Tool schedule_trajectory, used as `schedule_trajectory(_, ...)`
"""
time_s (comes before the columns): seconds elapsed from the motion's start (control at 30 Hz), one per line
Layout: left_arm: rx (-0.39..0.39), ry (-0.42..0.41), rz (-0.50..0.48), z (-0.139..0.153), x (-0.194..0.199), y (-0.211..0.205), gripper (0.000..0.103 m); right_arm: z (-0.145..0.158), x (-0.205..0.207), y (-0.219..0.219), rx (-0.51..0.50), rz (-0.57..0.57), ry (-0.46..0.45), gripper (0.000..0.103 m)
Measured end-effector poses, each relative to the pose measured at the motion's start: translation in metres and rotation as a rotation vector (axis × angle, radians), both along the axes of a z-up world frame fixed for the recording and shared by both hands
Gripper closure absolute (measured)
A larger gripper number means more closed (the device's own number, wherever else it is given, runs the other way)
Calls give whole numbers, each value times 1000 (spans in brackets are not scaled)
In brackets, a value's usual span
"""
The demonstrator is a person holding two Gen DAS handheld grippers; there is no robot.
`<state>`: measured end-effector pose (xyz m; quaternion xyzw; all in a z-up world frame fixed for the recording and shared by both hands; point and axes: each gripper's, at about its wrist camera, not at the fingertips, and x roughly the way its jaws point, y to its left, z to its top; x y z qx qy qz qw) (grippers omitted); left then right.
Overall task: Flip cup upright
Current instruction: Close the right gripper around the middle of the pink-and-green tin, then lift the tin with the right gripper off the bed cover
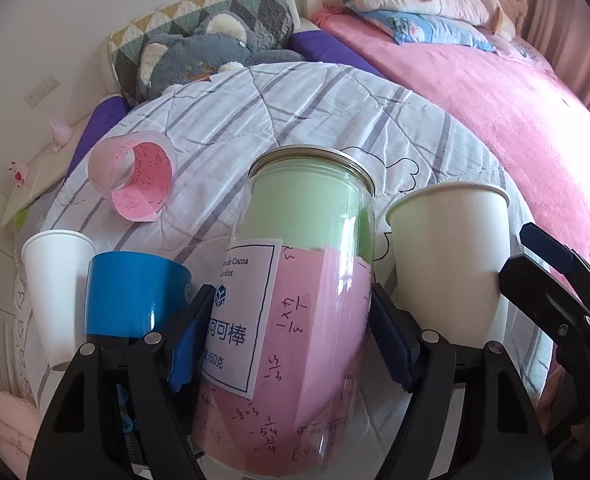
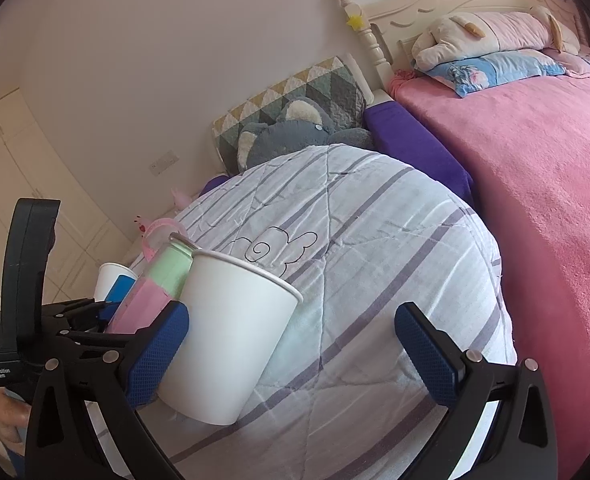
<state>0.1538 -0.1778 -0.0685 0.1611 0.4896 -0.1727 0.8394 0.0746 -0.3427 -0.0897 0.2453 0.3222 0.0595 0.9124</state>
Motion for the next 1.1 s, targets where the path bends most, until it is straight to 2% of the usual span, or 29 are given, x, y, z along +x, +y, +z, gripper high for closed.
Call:
schedule_trajectory(0.27,-31,-37,-26,26,-23,12,27,8,-4,4,1,-6,-10,0)
schedule_trajectory(0.57,-66,-29,-24,44,-71,50,27,33,-23,31,-24,9,-54,0)
schedule_trajectory(0.83,-79,0,35,37,-111,104,27,51,-50,79,-60,57,-56,0)
schedule_trajectory(1.1,-74,-8,80,21,-130,130,27,56,-65,127,-80,130,-31,0)
